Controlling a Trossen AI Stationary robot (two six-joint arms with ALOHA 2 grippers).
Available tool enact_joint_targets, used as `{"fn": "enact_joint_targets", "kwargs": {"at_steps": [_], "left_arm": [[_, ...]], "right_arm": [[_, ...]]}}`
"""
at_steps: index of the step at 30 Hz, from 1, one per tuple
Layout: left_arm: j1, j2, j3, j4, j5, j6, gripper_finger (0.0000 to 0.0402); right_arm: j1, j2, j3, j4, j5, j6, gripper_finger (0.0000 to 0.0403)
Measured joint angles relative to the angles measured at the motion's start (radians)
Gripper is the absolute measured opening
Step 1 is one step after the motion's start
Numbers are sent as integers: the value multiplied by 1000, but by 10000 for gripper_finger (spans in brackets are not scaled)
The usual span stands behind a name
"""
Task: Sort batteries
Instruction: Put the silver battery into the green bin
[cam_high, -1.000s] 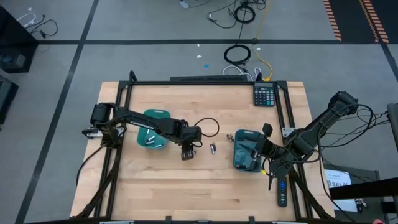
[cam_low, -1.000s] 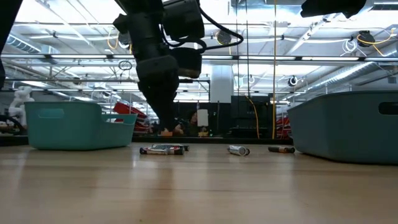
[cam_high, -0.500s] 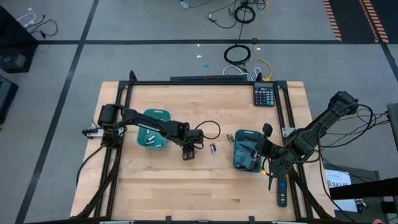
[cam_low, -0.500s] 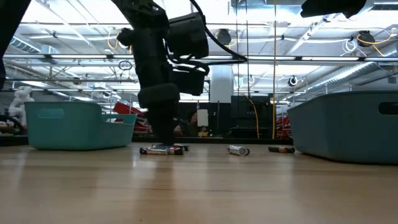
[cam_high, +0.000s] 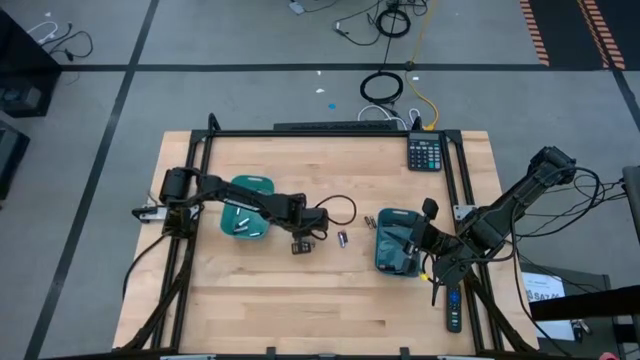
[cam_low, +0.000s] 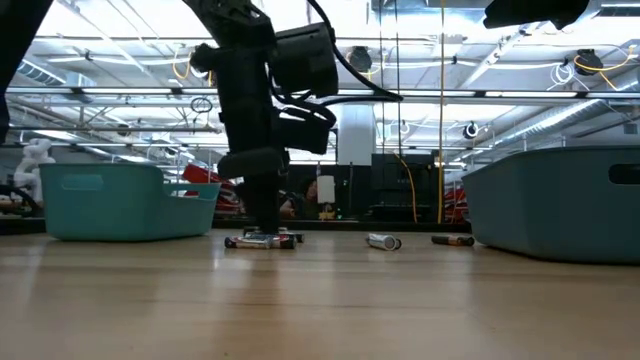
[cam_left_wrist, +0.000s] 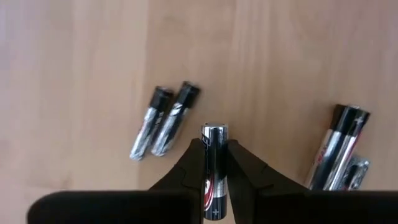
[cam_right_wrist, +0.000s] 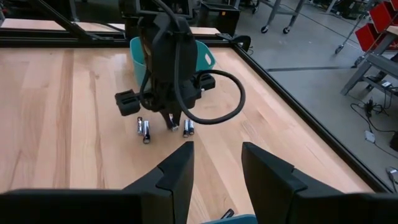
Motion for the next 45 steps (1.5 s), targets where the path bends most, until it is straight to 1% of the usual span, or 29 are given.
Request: {"fn": "enact_joint_targets", "kwargs": {"at_steps": [2,4,9,10,13,19,22,25,28,31,36,38,40,42,44,45], "left_arm": [[1,0,35,-51,0,4,41],[1,-2,83,-140,6,5,41],[-6,-5,209,-470,21,1,41],[-6,-7,219,-527,21,3,41],[-4,-7,217,-628,22,22,41],[19,-9,192,-732,22,25,51],[32,-40,177,-750,22,22,53],[48,-76,156,-771,21,-17,54],[61,-110,139,-786,-20,-63,58],[60,-139,135,-790,-43,-82,81],[58,-177,135,-792,-75,-101,139],[59,-191,135,-806,-78,-115,154],[57,-205,135,-813,-72,-133,161],[41,-221,135,-737,-1,-134,162],[-1,-225,136,-577,63,-113,163],[-30,-225,136,-496,75,-101,163]], "right_arm": [[0,0,0,0,0,3,125],[0,0,0,0,-2,5,125],[12,0,0,-23,-5,37,125],[18,0,0,-27,-5,44,125],[43,0,0,-31,-4,57,125],[80,0,0,-33,1,83,125],[91,0,0,-34,2,95,125],[98,0,0,-37,5,110,125],[98,0,0,-38,5,125,125],[98,0,0,-38,13,131,125],[98,14,0,-24,28,132,125],[98,21,0,-24,28,132,125],[98,26,0,-20,27,132,125],[98,28,0,-18,27,132,125],[98,28,0,-18,27,132,125],[97,28,0,-18,27,132,125]]}}
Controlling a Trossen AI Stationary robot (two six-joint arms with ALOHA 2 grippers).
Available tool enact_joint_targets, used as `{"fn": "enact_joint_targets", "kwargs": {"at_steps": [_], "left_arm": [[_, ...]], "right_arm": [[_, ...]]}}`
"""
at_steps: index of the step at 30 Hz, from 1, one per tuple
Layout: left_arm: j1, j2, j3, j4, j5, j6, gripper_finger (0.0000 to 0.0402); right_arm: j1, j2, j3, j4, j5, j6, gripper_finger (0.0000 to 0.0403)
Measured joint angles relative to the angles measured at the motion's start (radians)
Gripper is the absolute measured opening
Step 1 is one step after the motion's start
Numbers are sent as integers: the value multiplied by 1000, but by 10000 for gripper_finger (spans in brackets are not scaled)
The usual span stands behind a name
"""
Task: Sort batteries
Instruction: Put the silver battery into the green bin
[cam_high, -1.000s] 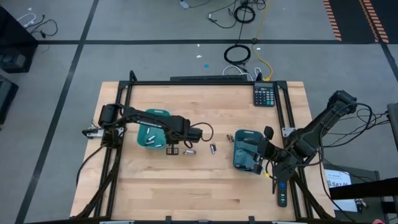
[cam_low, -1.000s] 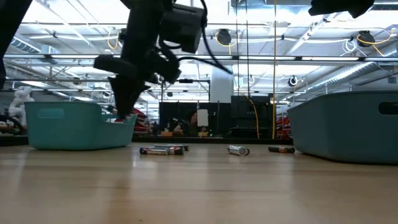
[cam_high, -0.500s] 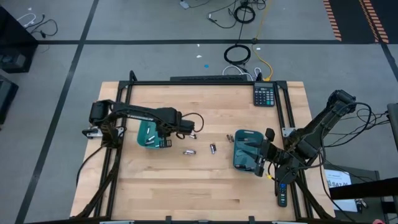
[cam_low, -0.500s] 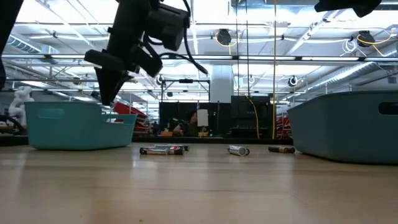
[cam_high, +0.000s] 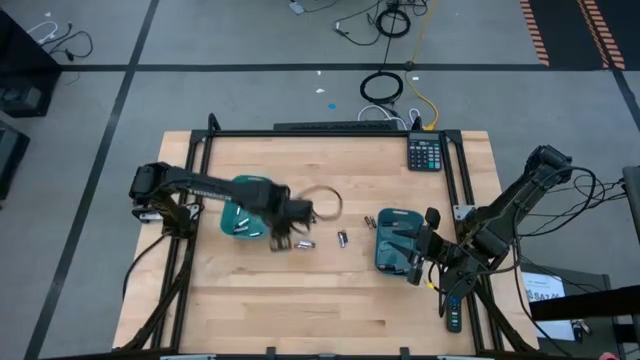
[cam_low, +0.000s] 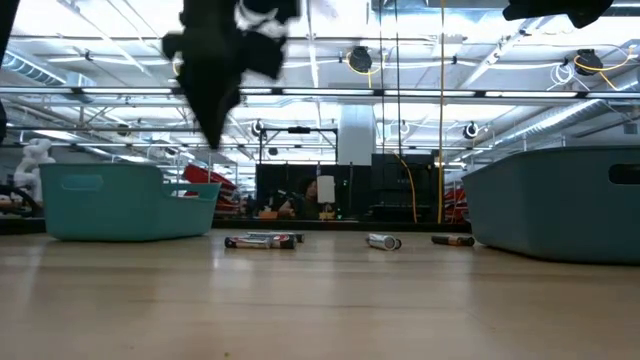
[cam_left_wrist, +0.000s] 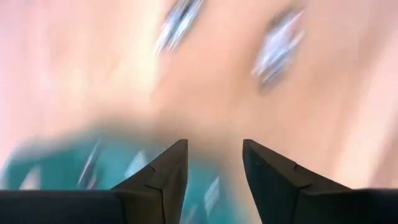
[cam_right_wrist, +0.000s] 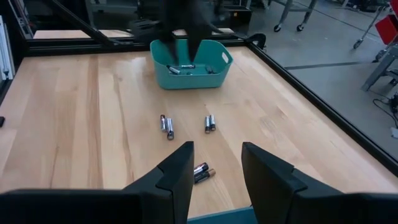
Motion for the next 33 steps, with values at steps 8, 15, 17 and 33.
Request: {"fn": "enact_joint_targets", "kwargs": {"at_steps": [8,15,17,33], "left_arm": [[-138,154,0,372,-41,97,164],[-142,211,0,384,-89,97,164],[-142,216,0,388,-83,98,164],[-82,343,5,443,-63,199,120]], "right_arm": [[0,1,0,19,-1,-6,125],[0,3,0,24,-1,-8,125],[0,3,0,24,-1,-8,125],[0,5,0,37,-1,-31,125]]}}
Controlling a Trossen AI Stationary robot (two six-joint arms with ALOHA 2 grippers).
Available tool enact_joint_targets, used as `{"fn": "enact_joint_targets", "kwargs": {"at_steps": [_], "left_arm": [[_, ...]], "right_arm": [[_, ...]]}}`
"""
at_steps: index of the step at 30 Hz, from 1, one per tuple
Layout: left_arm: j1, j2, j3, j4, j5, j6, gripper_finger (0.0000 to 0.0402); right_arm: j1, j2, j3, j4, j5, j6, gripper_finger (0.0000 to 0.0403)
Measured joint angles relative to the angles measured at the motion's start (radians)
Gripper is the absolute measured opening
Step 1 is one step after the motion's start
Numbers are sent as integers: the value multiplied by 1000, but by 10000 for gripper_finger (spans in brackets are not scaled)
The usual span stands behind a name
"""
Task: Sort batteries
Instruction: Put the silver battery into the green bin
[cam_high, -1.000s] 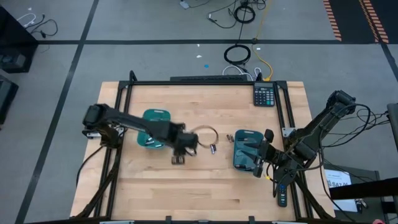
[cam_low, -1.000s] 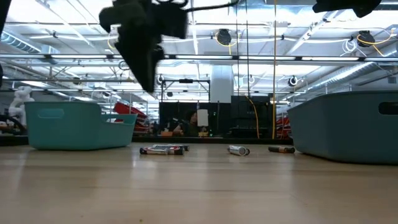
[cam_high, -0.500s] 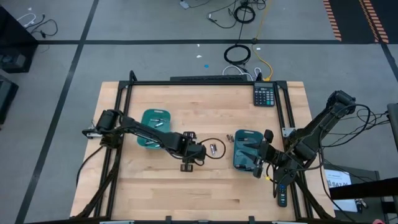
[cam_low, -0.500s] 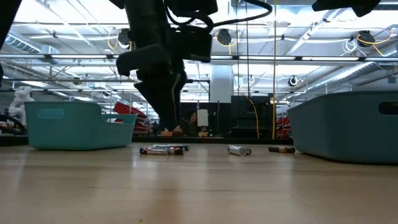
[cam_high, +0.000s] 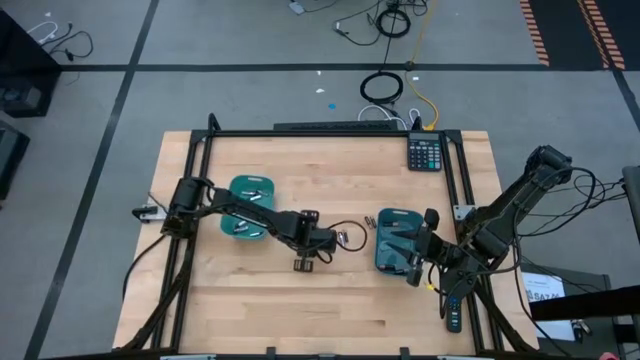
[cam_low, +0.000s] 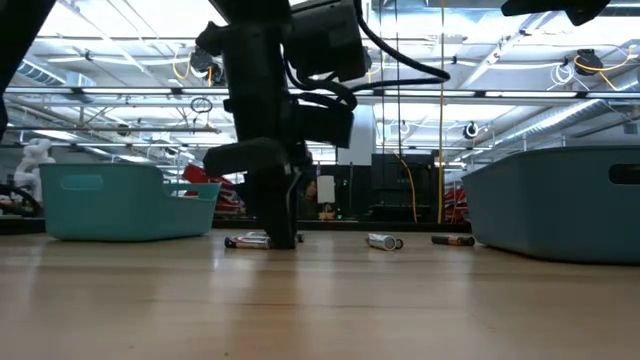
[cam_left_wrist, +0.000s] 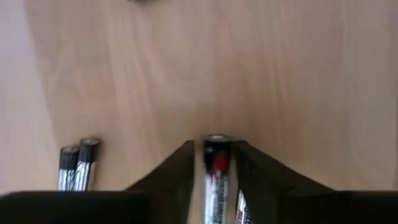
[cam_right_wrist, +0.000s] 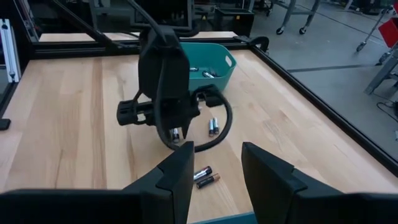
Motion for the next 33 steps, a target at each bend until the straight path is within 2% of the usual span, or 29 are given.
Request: {"fn": "enact_joint_targets", "kwargs": {"at_steps": [3,4,7,10,13,17,25,33], "left_arm": [[2,2,1,7,-21,61,47],[2,3,5,4,-45,79,40],[4,8,42,-62,-145,121,40],[7,0,134,-231,-204,114,40],[1,-53,209,-419,-237,93,40],[51,-161,196,-616,-217,6,40],[116,-404,28,-578,-215,-90,40],[207,-617,-246,-349,-115,-125,40]], "right_arm": [[0,0,0,0,0,0,125],[0,0,0,0,0,0,125],[0,0,0,0,0,1,125],[0,0,0,0,0,2,125],[0,0,0,0,0,6,125],[1,11,0,7,-2,21,125],[6,25,0,5,-8,24,125],[6,25,0,6,-8,26,125]]}}
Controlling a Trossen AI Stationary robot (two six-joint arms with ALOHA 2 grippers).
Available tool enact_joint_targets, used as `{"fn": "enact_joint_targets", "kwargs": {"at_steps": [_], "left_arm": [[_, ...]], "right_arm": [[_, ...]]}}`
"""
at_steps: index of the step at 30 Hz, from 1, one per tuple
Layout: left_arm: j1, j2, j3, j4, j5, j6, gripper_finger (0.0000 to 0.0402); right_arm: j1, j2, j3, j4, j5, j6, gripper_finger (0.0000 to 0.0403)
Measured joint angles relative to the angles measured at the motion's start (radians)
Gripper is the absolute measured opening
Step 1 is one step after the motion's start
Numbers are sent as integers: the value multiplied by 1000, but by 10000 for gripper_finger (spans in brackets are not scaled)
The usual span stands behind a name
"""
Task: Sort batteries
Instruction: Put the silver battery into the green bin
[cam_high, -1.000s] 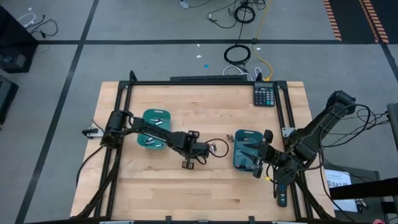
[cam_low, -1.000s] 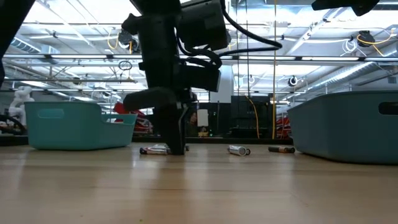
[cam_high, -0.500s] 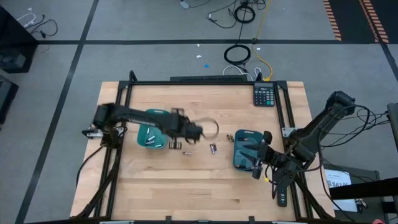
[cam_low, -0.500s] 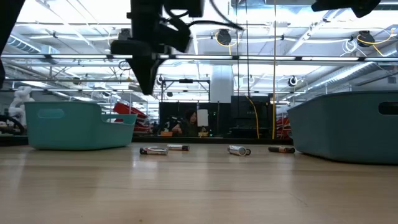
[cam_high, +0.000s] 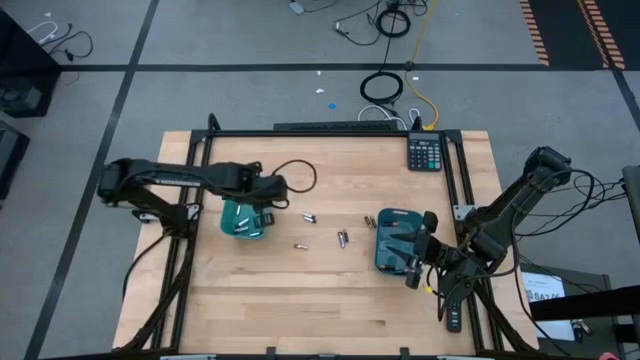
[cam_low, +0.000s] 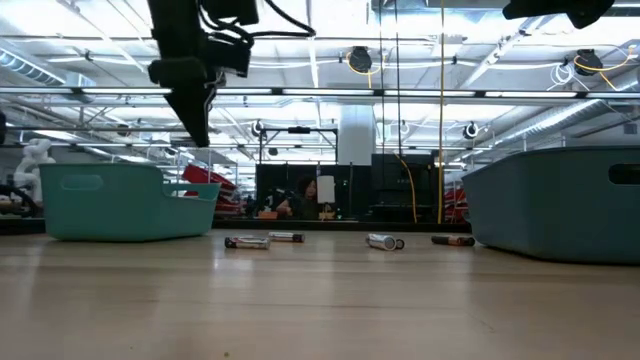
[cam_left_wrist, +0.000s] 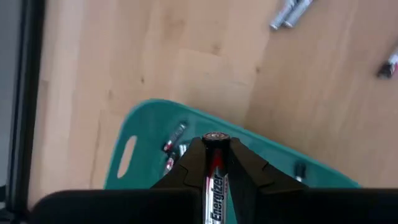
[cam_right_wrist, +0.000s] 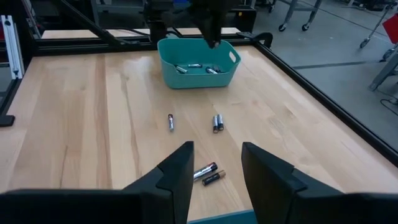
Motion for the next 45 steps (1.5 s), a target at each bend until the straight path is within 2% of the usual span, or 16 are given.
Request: {"fn": "enact_joint_targets", "kwargs": {"at_steps": [12,22,27,30,33,35,37,40,45], "left_arm": [[2,-86,-110,207,31,18,40],[-19,-88,-118,185,29,-12,42],[-26,-91,-186,85,38,-114,88],[-26,-89,-232,35,116,-182,134],[-27,-88,-208,-8,157,-211,177],[-34,-97,-166,-14,150,-213,197],[-56,-105,-128,34,126,-214,209],[-144,-77,-83,199,109,-185,214],[-269,143,-88,372,74,-87,212]], "right_arm": [[-35,2,0,17,12,21,125],[-42,22,0,48,12,7,125],[-37,22,0,47,4,28,125],[-32,29,0,47,4,34,125],[-33,35,0,47,2,34,125],[-33,35,0,47,3,34,125],[-33,35,0,48,3,34,125],[-34,35,0,56,3,30,125],[-50,35,0,62,3,18,125]]}}
